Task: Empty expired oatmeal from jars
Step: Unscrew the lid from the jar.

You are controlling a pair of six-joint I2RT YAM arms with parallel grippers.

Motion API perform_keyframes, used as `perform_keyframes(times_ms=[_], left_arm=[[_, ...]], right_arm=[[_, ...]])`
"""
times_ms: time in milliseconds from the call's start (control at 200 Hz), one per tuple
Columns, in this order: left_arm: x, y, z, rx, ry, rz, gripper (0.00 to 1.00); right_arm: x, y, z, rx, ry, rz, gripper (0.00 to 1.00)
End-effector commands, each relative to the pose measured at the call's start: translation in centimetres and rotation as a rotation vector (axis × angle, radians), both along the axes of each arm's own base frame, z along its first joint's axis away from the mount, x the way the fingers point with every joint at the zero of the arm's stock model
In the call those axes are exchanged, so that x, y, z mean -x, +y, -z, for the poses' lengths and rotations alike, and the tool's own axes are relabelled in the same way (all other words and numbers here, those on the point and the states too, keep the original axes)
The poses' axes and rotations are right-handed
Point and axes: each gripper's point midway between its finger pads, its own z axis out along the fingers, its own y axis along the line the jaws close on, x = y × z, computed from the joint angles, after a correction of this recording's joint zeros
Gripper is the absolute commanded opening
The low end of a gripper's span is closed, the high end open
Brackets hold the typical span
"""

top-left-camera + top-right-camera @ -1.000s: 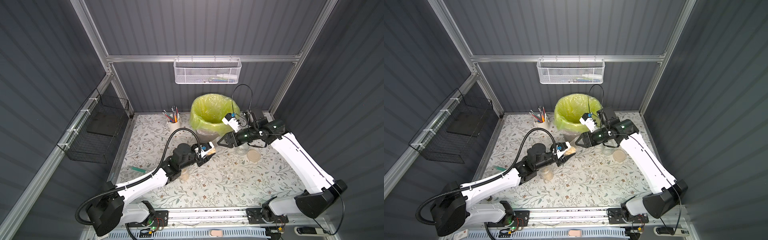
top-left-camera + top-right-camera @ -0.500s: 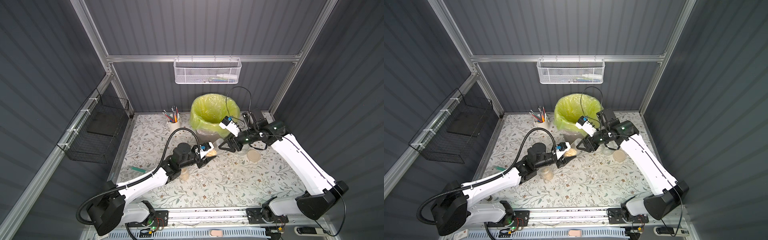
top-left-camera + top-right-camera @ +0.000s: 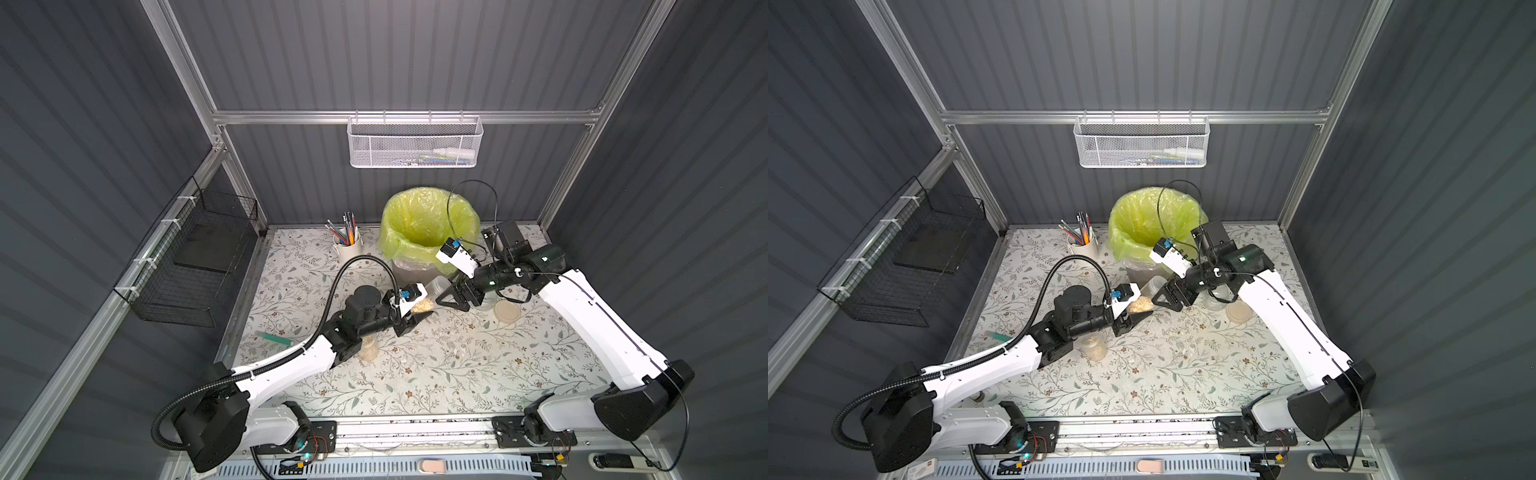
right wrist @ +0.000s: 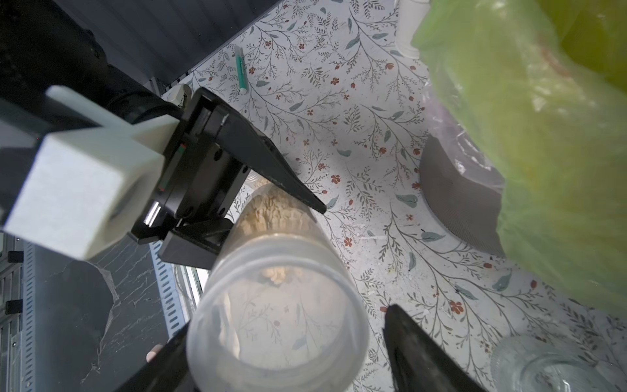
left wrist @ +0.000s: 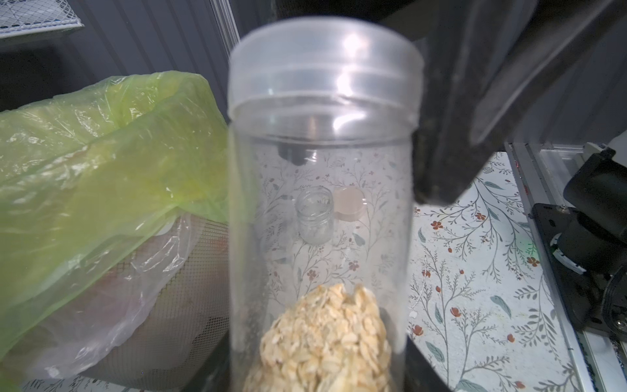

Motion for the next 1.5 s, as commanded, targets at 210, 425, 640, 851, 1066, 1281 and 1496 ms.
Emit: perform_keyframes(times_ms=[210, 425, 640, 851, 1066, 1281, 1496], left_arm=[[-0.1, 0.2, -4.0, 0.071, -0.094, -0.016, 0.14], [-0.5, 0.5, -4.6, 0.056, -0.122, -0.043, 0.14], [-1.5, 1.0, -4.8, 0.006, -0.181, -0.107, 0.14], [-1.5, 0.5, -4.5, -0.073, -0.250, -0.130, 0.14], [-1.5, -0.6, -3.8, -0.127, -0.294, -0.130, 0.13], [-1.3, -1.0, -3.6, -0.149, -0.301, -0.119, 0.13], [-1.4, -1.1, -3.1, -0.161, -0.300, -0.116, 0.12]], right_arm=[[1.4, -1.8, -1.0, -0.074, -0.083, 0.056, 0.94], [3.0, -3.5, -2.4, -0.154, -0.127, 0.148, 0.97], [3.9, -5.2, -5.6, -0.308, 0.029, 0.363, 0.99], [2.7, -5.6, -8.3, -0.395, 0.381, 0.659, 0.92], [1.3, -4.4, -7.5, -0.371, 0.620, 0.748, 0.86], [0.0, -3.8, -6.3, -0.332, 0.652, 0.757, 0.83], [-0.1, -3.6, -4.6, -0.279, 0.653, 0.763, 0.82]])
